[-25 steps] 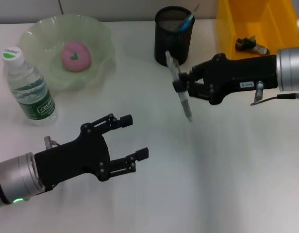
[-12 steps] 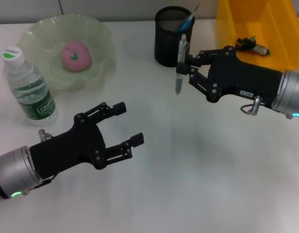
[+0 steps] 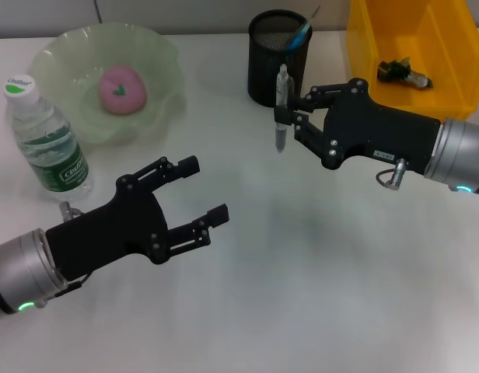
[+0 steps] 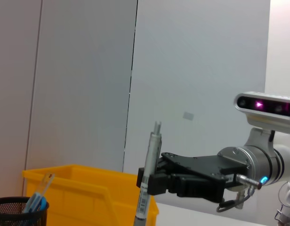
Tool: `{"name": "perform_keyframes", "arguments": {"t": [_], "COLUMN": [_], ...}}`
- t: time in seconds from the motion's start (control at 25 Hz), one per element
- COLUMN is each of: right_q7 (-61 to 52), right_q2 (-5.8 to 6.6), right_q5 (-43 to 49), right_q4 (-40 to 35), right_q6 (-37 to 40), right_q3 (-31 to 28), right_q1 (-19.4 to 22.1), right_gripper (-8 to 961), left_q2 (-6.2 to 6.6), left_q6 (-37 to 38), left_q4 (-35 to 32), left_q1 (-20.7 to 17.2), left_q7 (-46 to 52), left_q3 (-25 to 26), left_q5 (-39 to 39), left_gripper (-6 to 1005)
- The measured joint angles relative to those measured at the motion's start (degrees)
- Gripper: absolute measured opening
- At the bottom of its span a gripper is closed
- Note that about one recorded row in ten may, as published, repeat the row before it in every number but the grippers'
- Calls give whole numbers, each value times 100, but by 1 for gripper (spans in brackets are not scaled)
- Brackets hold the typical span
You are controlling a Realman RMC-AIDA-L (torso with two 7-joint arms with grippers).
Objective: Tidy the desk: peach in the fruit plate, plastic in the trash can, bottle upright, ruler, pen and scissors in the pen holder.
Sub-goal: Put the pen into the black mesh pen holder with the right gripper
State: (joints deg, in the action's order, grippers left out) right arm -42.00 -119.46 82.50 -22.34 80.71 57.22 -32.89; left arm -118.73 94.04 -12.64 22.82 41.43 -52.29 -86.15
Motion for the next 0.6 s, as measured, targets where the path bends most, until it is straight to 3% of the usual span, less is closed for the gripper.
{"name": "perform_keyframes", "arguments": {"t": [0.6], "right_q7": [3794], "right_q2": [-25], "right_q5": [-466], "right_q4": [299], "right_q6": [-415], "right_q3": [-53], "right_q1": [-319], "right_gripper": [125], "left_q2": [0], "left_q6": [-18], "left_q4": [75], "left_q1": [-19], "left_q7": [0], "left_q3": [0], "left_q5": [439], "left_gripper": [811]}}
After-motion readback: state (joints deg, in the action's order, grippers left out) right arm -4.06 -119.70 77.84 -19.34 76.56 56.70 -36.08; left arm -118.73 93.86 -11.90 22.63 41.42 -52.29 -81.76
